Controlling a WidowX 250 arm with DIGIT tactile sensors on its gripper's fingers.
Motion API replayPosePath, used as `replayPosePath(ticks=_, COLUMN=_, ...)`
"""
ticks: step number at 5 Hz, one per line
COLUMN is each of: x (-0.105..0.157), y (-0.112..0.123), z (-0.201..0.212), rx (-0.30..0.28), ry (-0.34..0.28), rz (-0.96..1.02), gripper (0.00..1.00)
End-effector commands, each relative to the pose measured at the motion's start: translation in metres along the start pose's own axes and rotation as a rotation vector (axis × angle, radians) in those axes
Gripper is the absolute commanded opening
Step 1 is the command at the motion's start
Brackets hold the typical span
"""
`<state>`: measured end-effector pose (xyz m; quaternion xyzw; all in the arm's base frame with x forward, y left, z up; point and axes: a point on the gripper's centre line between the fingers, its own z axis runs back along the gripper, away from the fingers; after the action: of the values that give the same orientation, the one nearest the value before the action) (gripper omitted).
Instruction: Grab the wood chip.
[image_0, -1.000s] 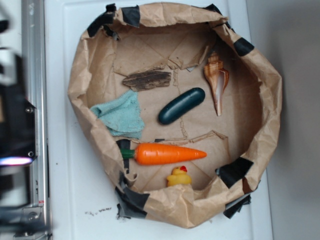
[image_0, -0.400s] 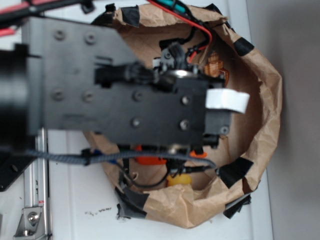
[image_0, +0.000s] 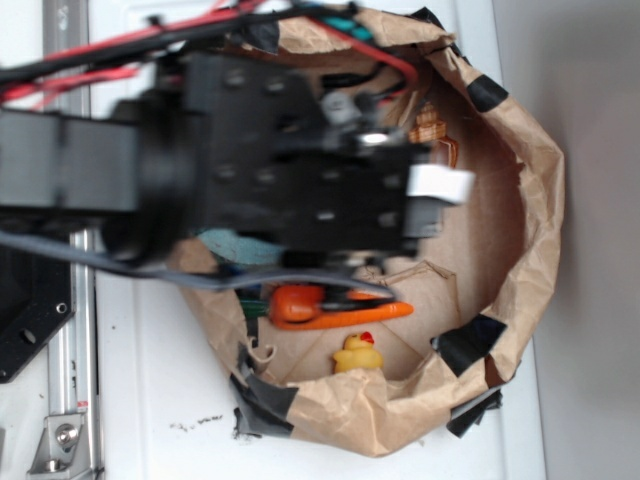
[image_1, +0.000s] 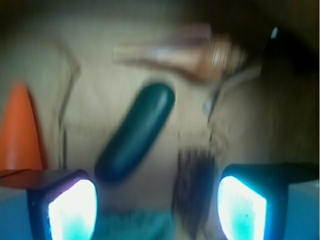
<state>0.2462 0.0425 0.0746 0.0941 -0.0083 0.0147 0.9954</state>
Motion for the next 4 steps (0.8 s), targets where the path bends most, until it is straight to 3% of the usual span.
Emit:
replayPosePath(ticks=1, x=-0.035, y=0.047, z=0.033, rx=-0.048, ry=-0.087, rz=0.028, gripper=1.00)
replayPosePath(ticks=3, x=-0.045, y=0.067, z=0.030, rx=-0.063, ry=-0.065, rz=0.046, gripper=1.00)
replayPosePath(ticks=4, x=-0.040, y=0.069, z=0.017, rx=-0.102, ry=-0.050, rz=0.059, gripper=1.00)
